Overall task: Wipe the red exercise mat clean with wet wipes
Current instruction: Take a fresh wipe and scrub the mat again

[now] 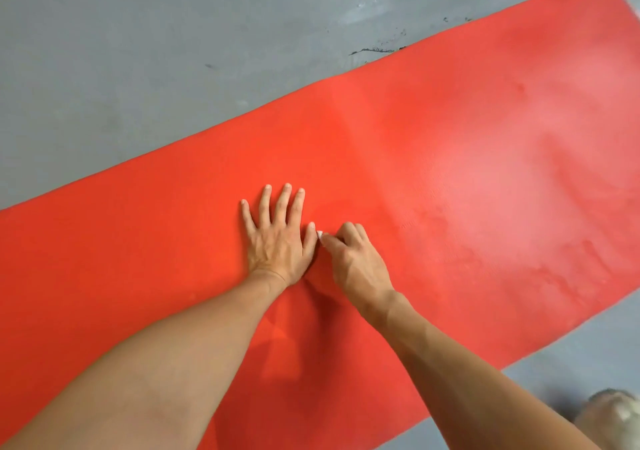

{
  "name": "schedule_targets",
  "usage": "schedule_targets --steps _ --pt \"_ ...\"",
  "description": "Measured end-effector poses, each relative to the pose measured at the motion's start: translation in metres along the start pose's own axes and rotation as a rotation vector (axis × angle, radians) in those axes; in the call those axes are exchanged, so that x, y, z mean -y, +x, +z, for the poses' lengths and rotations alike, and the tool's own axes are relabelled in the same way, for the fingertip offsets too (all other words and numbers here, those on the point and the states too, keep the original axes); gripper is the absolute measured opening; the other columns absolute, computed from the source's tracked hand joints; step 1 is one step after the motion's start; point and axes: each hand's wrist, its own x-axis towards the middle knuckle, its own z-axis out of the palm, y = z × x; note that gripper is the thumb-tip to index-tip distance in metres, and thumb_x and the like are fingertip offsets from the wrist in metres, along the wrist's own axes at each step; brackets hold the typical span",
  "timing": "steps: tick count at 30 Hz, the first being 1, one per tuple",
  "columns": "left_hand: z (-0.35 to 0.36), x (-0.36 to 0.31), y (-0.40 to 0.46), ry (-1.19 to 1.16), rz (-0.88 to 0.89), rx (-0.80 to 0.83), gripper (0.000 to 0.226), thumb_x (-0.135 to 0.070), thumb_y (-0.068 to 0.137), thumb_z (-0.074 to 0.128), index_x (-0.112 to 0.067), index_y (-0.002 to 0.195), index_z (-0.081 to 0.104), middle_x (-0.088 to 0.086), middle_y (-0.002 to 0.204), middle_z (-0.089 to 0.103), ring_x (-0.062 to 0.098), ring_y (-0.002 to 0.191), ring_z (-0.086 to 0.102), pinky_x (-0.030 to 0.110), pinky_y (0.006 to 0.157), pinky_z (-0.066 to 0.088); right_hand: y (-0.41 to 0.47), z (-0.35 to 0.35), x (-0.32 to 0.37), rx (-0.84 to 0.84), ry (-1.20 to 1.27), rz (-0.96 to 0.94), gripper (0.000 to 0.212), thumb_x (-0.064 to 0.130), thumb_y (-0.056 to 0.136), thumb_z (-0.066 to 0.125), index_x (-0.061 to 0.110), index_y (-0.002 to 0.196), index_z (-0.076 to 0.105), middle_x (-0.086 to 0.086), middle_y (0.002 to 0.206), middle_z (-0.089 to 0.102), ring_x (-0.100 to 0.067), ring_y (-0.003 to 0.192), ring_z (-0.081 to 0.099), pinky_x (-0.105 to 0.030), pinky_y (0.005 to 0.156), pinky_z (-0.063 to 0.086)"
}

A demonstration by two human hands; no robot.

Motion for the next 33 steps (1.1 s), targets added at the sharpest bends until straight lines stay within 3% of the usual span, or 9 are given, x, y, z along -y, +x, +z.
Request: schedule_targets --steps 7,9,12,15,19,22,26,29,33 --pt "0.003 -0.003 0.002 0.01 -0.004 -0.019 0.069 -0.053 0.098 0.039 -0.026 0.161 0.036 0.0 0.167 0.034 0.034 0.158 0.02 0.069 0.123 0.011 0.047 -0.026 -0.095 -0.307 0.008 0.5 0.02 0.013 0.104 0.055 0.005 0.102 0.073 -0.015 0.093 0.051 -0.035 0.088 0.051 -0.048 0.08 0.046" --pt "0.002 -0.001 0.003 0.014 -0.016 -0.017 0.068 -0.052 0.098 0.038 -0.026 0.161 0.037 0.001 0.167 0.035 0.033 0.158 0.02 0.069 0.122 0.012 0.043 -0.005 -0.053 -0.282 0.041 0.395 0.021 0.009 0.104 0.051 0.002 0.108 0.07 -0.014 0.094 0.051 -0.033 0.087 0.049 -0.046 0.081 0.046" --pt "0.0 -0.002 0.001 0.003 -0.015 -0.014 0.066 -0.051 0.099 0.035 -0.026 0.161 0.039 0.001 0.167 0.035 0.033 0.158 0.021 0.068 0.122 0.014 0.02 0.014 -0.008 -0.077 0.092 -0.025 0.029 0.011 0.104 0.045 0.0 0.121 0.066 -0.01 0.101 0.055 -0.028 0.087 0.047 -0.035 0.084 0.046" --pt "-0.002 -0.003 0.003 0.008 -0.019 -0.009 0.066 -0.051 0.1 0.035 -0.028 0.161 0.037 -0.002 0.167 0.034 0.031 0.159 0.018 0.067 0.123 0.014 0.04 0.004 -0.054 -0.051 0.034 -0.188 0.031 0.004 0.098 0.053 0.002 0.127 0.066 -0.01 0.102 0.058 -0.029 0.089 0.051 -0.036 0.086 0.05" --pt "-0.002 -0.002 0.002 0.021 -0.034 0.005 0.065 -0.051 0.1 0.036 -0.03 0.162 0.034 -0.005 0.168 0.032 0.029 0.159 0.017 0.066 0.124 0.013 0.084 -0.024 -0.133 -0.22 0.001 0.224 0.023 0.006 0.101 0.055 0.006 0.114 0.074 -0.017 0.098 0.057 -0.038 0.092 0.052 -0.042 0.082 0.043" --pt "-0.001 -0.003 0.0 0.035 -0.043 0.0 0.065 -0.051 0.101 0.035 -0.03 0.162 0.034 -0.005 0.168 0.032 0.028 0.159 0.018 0.065 0.124 0.013 0.09 -0.015 -0.111 -0.253 0.067 0.364 0.025 0.008 0.101 0.05 0.003 0.111 0.073 -0.017 0.097 0.056 -0.037 0.092 0.051 -0.038 0.082 0.039" --pt "-0.001 -0.007 -0.002 0.048 -0.053 -0.032 0.064 -0.05 0.099 0.04 -0.029 0.159 0.04 -0.004 0.165 0.038 0.029 0.157 0.024 0.065 0.124 0.016 0.06 0.005 -0.053 -0.023 0.14 -0.136 0.03 0.003 0.099 0.051 0.001 0.126 0.065 -0.01 0.102 0.056 -0.027 0.092 0.047 -0.034 0.084 0.045" --pt "0.002 -0.011 0.003 0.04 -0.091 -0.101 0.059 -0.049 0.095 0.047 -0.029 0.15 0.053 -0.005 0.157 0.048 0.029 0.151 0.036 0.065 0.122 0.022 0.089 0.005 -0.085 0.089 0.12 -0.432 0.036 0.0 0.094 0.06 0.006 0.13 0.065 -0.006 0.106 0.057 -0.026 0.094 0.049 -0.033 0.087 0.049" --pt "0.0 -0.026 0.026 0.002 -0.259 -0.192 0.042 -0.048 0.094 0.048 -0.027 0.126 0.066 -0.004 0.131 0.064 0.03 0.132 0.051 0.066 0.117 0.03 0.161 -0.02 -0.131 -0.085 0.269 0.101 0.017 0.014 0.102 0.057 0.009 0.11 0.072 0.005 0.095 0.048 -0.016 0.093 0.037 -0.032 0.089 0.042"
